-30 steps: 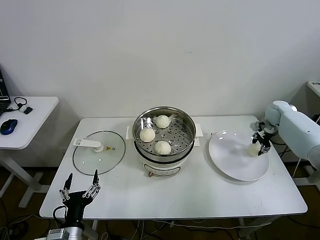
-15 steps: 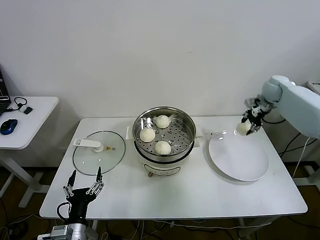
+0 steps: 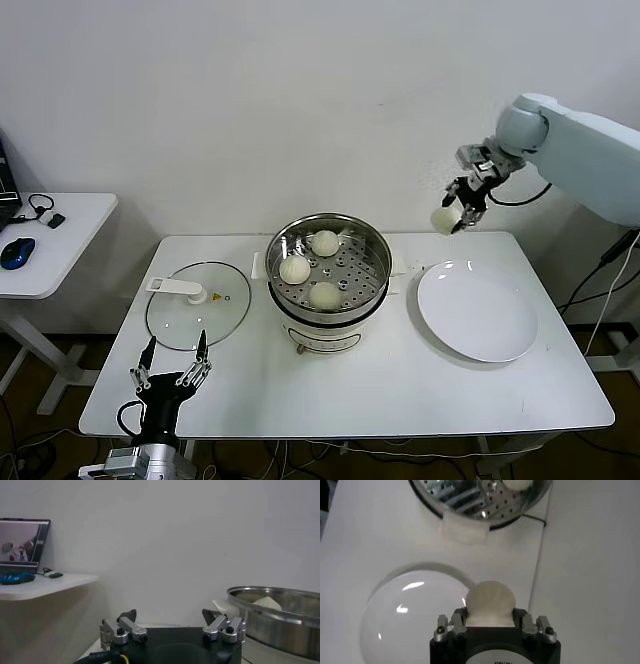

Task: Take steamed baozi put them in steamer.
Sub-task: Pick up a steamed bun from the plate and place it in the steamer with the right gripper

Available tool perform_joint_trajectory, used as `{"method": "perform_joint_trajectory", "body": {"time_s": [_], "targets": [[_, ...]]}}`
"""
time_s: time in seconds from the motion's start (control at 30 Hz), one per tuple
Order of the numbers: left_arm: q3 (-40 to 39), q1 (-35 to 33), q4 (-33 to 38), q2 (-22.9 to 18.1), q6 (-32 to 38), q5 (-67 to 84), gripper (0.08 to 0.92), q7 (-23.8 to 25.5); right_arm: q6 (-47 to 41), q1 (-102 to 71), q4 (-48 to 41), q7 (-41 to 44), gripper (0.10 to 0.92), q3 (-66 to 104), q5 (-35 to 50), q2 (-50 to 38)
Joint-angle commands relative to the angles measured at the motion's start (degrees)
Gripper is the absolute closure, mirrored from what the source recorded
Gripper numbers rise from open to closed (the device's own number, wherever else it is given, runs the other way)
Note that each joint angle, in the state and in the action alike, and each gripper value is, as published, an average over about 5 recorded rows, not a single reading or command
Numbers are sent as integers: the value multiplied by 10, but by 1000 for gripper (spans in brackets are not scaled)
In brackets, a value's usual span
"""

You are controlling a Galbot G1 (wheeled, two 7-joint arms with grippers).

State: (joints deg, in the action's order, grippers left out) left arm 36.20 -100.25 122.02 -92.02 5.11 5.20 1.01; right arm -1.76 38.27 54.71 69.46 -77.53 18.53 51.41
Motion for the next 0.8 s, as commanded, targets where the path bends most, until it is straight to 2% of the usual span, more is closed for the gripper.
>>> {"method": "perform_joint_trajectory", "body": {"time_s": [0.03, 0.33, 0.8], "targets": [[1, 2, 3, -1, 0, 0, 177, 0, -56, 51, 30, -12, 419, -52, 112, 88], [4, 3, 10, 0, -2, 1, 177, 0, -78, 17, 19, -24, 415, -49, 124, 154], [8, 5, 10, 1, -4, 3, 177, 0, -90, -38, 3, -33, 419, -47, 111, 187]]}}
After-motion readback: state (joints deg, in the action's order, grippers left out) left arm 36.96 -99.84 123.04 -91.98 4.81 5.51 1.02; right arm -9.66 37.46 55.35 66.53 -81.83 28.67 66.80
